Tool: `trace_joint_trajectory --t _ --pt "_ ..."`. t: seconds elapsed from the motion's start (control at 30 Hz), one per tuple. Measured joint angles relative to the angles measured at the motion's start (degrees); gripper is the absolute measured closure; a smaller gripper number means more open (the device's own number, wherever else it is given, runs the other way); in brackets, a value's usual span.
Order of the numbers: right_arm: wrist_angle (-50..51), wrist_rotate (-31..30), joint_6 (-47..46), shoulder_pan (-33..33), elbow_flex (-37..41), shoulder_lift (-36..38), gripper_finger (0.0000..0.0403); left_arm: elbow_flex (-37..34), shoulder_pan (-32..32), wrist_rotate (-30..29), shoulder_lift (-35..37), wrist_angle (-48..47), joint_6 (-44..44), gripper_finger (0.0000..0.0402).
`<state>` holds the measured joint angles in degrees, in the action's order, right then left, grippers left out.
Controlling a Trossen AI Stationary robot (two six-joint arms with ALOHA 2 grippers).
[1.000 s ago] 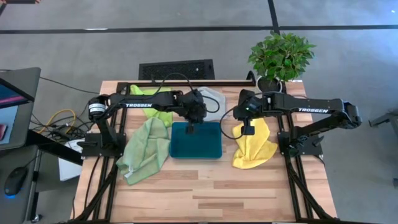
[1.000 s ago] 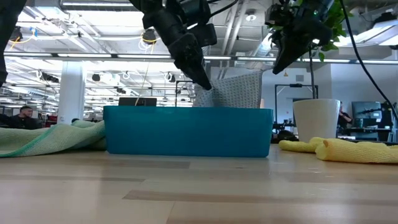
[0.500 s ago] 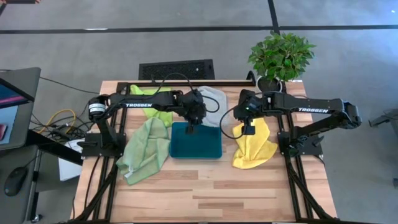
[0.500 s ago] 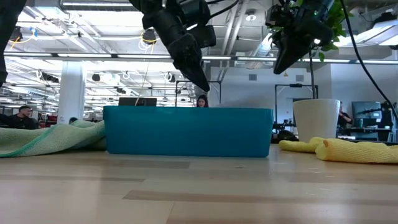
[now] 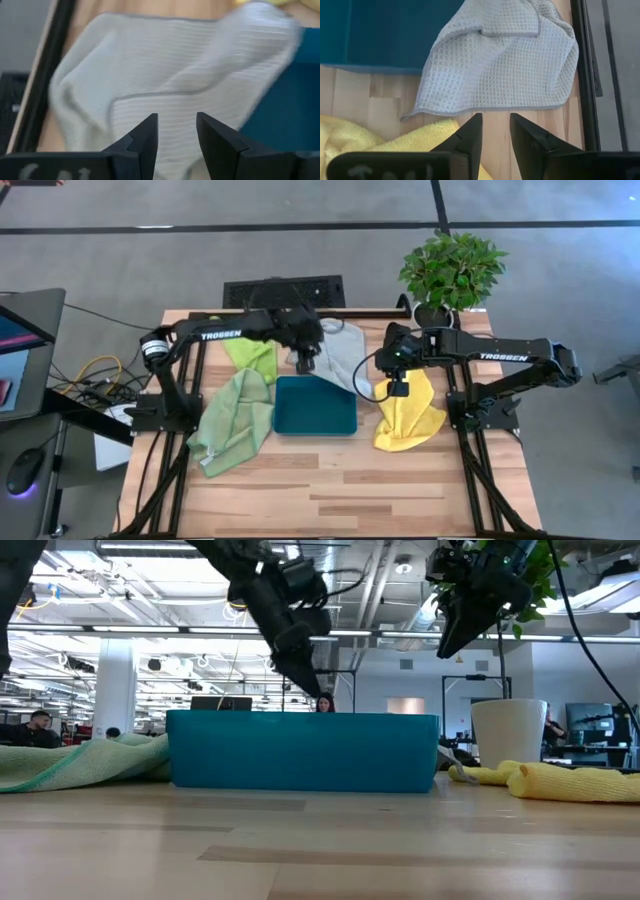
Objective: Fold microfiber towels
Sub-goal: Fold the gray microfiber towel
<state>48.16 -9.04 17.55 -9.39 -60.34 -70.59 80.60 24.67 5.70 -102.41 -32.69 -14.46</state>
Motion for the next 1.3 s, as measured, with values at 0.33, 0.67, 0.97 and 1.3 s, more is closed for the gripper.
trace_joint_trajectory --t 0.33,0.67,0.97,1.3 --pt "-0.81 0.02 -0.16 -0.1 0.02 0.0 0.0282 0.1 7.95 5.69 -9.12 -1.07 4.17 0.0286" --pt "-1.05 0.02 -0.19 -0.1 0.02 0.0 0.0282 1.16 7.93 1.35 -12.98 0.65 1.76 0.0286" --pt "-1.01 0.02 -0.16 -0.1 0.02 0.0 0.0282 0.92 7.93 -0.47 -13.18 0.95 1.56 0.0286" --pt "-0.85 0.02 -0.19 -0.13 0.02 0.0 0.0282 1.06 8.2 1.86 -16.38 2.56 1.18 0.0286"
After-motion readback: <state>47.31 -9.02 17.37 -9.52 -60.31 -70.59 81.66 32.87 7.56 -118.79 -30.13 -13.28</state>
